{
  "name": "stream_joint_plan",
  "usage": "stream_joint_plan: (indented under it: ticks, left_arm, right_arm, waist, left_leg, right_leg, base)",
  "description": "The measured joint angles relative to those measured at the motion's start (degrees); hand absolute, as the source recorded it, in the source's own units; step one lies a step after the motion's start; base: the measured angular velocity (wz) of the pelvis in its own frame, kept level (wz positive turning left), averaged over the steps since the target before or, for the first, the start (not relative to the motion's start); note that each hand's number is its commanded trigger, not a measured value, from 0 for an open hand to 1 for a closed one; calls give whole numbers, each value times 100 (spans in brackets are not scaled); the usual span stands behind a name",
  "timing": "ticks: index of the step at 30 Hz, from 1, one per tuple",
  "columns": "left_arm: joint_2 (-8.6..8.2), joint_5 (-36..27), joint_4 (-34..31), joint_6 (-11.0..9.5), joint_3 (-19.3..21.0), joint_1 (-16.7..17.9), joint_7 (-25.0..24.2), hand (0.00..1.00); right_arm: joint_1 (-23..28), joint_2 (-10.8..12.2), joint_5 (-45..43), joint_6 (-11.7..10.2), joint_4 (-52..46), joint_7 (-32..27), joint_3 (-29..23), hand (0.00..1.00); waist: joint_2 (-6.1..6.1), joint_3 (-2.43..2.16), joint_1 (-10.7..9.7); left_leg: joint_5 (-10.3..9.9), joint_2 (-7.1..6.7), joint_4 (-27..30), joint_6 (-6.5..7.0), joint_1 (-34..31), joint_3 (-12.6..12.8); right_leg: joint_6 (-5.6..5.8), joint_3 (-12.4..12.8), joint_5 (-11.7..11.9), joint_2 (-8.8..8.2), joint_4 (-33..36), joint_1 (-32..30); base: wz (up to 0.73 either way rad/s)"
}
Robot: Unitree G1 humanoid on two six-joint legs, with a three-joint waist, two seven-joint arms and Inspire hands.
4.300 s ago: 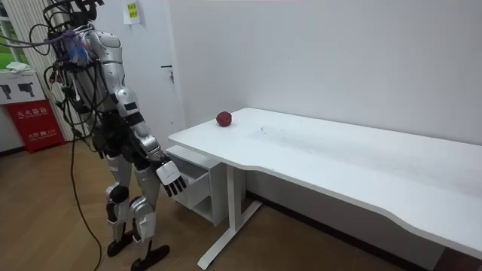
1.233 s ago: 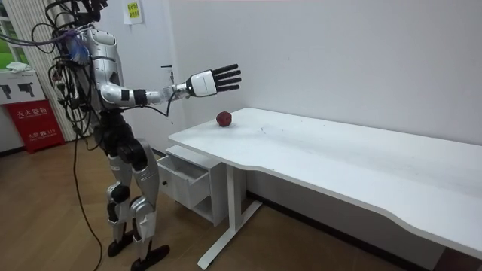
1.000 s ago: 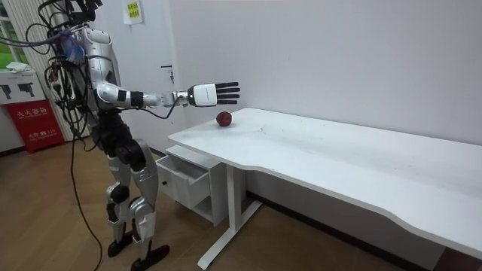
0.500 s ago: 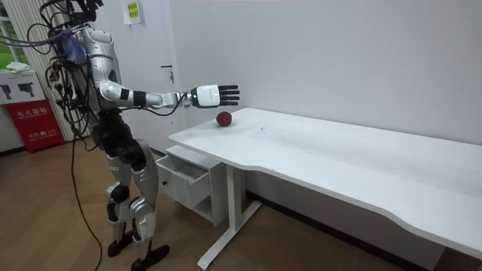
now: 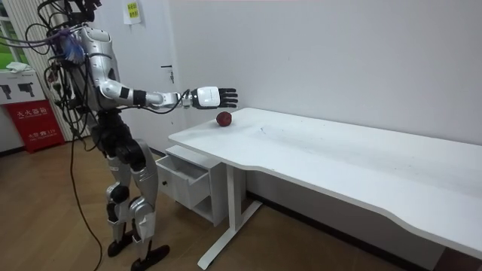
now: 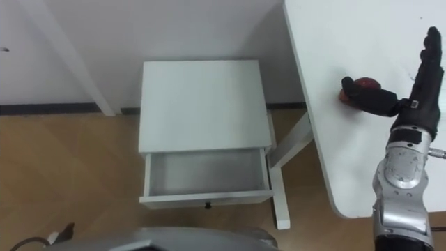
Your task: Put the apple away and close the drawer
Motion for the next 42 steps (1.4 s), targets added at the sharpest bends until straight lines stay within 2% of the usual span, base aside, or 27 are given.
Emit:
stream_joint_plan:
  ticks: [7,10,17,18,19,20,25,33,39,42]
  left_arm:
    - [50,196,-156,154,11,6,-305,0]
    - [75,195,-192,186,10,3,-338,0]
    - [115,198,-196,193,7,-1,-415,0]
    - [115,219,-196,192,8,-5,-430,0]
    - [115,283,-195,192,8,0,-445,0]
    - [115,315,-194,192,8,5,-453,0]
    - [120,431,-195,188,14,19,-555,0]
    - [147,428,-157,184,11,9,-556,0]
    - [150,422,-197,189,11,7,-556,0]
    - [149,429,-235,211,10,-18,-556,0]
  right_arm:
    - [-19,-289,-257,311,352,673,34,0]
    - [-19,-299,-294,400,403,893,36,0]
    - [-27,-299,-515,407,491,1213,48,0]
    - [-47,-300,-598,407,557,1259,47,5]
    - [-56,-302,-686,407,639,1308,46,51]
    - [-61,-302,-709,407,679,1328,45,100]
    - [-165,-327,-734,402,859,1428,34,100]
    - [-390,-417,-791,355,1203,1357,7,100]
    - [-390,-422,-808,369,1168,1368,52,100]
    - [-379,-421,-879,413,972,1392,256,100]
  waist:
    - [-2,-11,22]
    - [-16,-20,17]
    - [-33,-29,5]
    - [-41,-34,15]
    - [-41,-35,19]
    - [-39,-35,17]
    - [6,-21,11]
    - [5,-16,63]
    - [-5,-24,84]
    - [-25,-39,90]
  left_leg:
    - [0,-2,14,0,-22,-93]
    - [1,-8,24,1,-22,-143]
    - [1,-11,38,1,18,-150]
    - [1,-11,42,2,11,-152]
    - [1,-11,44,2,11,-156]
    - [1,-11,44,2,13,-157]
    - [1,-8,55,2,16,-160]
    - [1,-8,41,1,20,-151]
    - [1,-11,36,2,21,-157]
    - [1,-10,35,1,20,-154]
  right_leg:
    - [0,-102,0,-14,-10,7]
    - [0,-132,0,-25,-10,16]
    - [0,-139,0,-34,-13,95]
    - [0,-140,0,-35,-12,95]
    - [0,-143,0,-34,-12,101]
    - [0,-145,0,-34,-11,106]
    - [-2,-147,2,-30,-6,113]
    - [-2,-150,2,-29,-11,114]
    - [-2,-147,1,-29,-13,111]
    - [-2,-162,2,-32,-11,111]
  base:
    - [7]
    - [5]
    - [0]
    - [0]
    - [0]
    - [0]
    - [0]
    - [0]
    - [0]
    - [0]
